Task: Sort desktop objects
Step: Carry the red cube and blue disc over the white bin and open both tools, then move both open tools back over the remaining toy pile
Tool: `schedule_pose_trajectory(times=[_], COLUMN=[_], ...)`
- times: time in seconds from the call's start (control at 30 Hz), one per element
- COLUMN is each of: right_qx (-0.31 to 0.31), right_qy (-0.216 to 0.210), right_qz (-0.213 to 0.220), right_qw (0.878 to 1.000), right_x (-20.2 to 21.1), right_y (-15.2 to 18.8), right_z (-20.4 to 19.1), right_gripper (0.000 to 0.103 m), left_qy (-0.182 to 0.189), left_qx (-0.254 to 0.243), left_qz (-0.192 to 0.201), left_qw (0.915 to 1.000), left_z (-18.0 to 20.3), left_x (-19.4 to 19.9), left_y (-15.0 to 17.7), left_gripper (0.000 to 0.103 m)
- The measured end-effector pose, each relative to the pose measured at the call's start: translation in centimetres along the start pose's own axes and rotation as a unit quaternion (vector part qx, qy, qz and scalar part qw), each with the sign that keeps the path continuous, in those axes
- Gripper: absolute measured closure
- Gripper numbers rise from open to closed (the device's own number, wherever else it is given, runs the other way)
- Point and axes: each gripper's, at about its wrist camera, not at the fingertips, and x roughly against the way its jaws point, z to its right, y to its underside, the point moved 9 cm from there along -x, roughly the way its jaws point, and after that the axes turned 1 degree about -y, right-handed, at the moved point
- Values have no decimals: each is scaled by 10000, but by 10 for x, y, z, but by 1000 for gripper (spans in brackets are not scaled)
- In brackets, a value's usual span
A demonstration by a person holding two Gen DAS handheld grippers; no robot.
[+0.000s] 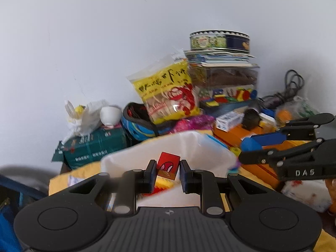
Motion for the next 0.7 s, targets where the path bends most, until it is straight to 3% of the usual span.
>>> schedule_pose_trajectory(times=[0.2, 0.47, 0.53, 0.7], right_qx=[-216, -246, -239, -193], right_qy=[265, 399, 342, 260], right_qz=[88, -633, -856, -783], right_qw=[9994, 9969, 9955, 9964], right_x=[-35, -100, -110, -102], right_y=[-23, 0, 11, 18], right_z=[19, 26, 24, 19], right_gripper=[60, 60, 58, 57], left_qy=[-219, -256, -336, -233], left_qx=[288, 593, 566, 539], left_qz=[-124, -895, -1062, -857], left_qw=[9993, 9939, 9922, 9946], left_z=[-25, -37, -38, -36], left_x=[-44, -106, -111, -90], left_y=[-11, 23, 31, 29], left_gripper=[77, 73, 64, 61])
